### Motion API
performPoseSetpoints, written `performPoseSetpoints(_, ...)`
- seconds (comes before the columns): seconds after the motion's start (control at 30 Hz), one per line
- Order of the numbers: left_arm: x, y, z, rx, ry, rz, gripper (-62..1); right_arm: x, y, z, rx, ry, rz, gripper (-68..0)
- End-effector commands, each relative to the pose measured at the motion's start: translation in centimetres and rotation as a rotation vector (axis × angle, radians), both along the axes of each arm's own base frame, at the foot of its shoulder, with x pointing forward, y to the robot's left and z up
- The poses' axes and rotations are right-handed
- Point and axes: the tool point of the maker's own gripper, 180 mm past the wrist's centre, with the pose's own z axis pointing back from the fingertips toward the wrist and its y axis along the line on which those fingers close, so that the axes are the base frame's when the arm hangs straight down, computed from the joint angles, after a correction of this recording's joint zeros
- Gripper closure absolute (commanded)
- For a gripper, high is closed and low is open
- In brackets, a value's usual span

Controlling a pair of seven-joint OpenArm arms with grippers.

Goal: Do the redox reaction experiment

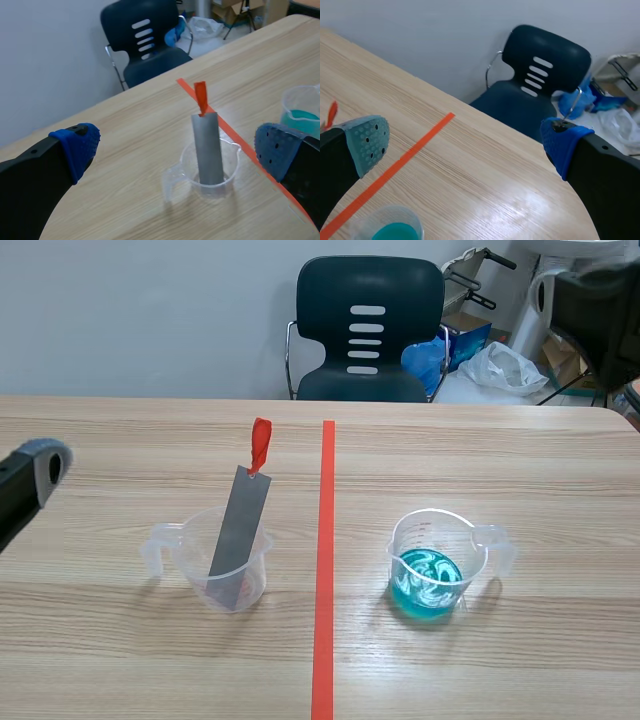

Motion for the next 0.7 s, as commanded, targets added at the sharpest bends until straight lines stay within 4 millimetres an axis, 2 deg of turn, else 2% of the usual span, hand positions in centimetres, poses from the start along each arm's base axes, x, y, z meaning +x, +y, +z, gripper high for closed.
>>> performPoseSetpoints(0.0,0.1,-0.4,0.7,0.001,-0.03,-0.016,-62.3,0.0,0.4,-0.1,-0.006,-0.015,0.009,-62.3)
performPoseSetpoints(0.2,0.9,-0.1,0.6,0.049,-0.037,0.003,-62.3,0.0,-0.1,-2.0,-0.053,-0.016,-0.074,-62.3)
performPoseSetpoints(0.4,1.3,0.0,1.2,0.032,-0.063,0.018,-62.3,-0.2,0.5,-1.9,-0.032,-0.032,-0.064,-62.3)
performPoseSetpoints(0.5,1.3,0.0,1.3,0.029,-0.066,0.019,-62.3,-0.1,1.5,-2.1,-0.022,-0.029,-0.037,-62.3)
performPoseSetpoints(0.67,1.3,0.0,1.3,0.029,-0.067,0.019,-62.3,-0.4,4.7,-2.7,-0.018,-0.015,0.068,-62.3)
